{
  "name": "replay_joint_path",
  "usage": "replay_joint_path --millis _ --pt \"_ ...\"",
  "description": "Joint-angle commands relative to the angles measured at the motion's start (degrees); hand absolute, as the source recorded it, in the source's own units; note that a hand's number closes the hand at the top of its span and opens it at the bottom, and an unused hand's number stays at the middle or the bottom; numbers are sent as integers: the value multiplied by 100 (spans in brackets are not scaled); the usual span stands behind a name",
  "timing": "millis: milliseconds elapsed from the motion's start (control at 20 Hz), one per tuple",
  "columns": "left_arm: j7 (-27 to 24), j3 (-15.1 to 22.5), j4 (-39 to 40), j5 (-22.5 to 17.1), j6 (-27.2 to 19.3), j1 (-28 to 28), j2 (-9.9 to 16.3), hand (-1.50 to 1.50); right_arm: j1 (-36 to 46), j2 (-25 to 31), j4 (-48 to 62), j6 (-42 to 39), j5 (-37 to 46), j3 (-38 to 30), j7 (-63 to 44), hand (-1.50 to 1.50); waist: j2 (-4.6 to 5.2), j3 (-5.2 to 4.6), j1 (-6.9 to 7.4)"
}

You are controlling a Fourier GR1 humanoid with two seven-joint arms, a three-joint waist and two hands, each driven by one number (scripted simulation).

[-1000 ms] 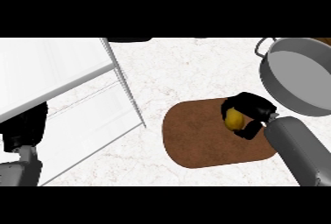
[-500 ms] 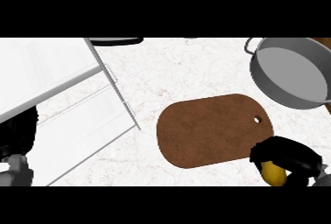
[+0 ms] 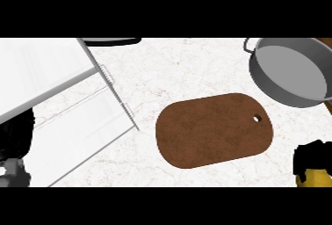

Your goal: Pick the lemon from the cutting board and place it in the pot

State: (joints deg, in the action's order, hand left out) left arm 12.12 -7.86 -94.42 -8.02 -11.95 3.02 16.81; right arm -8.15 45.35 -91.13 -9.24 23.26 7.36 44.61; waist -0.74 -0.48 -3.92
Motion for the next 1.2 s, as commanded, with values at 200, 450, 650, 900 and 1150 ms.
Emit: replay_joint_path --millis 200,450,650,900,1150 --pt "297 164 -116 -59 117 665 36 0 -309 172 -473 -390 -2148 -2064 -367 150 40 43 96" --pt "0 432 70 96 125 723 -267 0 -133 264 -122 -506 -2626 -2814 -950 150 65 45 241" --pt "-27 429 -145 108 188 586 -274 0 638 661 649 -1044 -2937 -3004 -1383 150 74 47 395" --pt "-120 430 522 263 94 1136 -378 0 1830 531 1813 -948 -2577 -2529 -1483 150 110 50 464" --pt "-133 322 -25 43 387 641 -266 0 2723 410 3139 -824 -2082 -2239 -1240 150 109 54 577"
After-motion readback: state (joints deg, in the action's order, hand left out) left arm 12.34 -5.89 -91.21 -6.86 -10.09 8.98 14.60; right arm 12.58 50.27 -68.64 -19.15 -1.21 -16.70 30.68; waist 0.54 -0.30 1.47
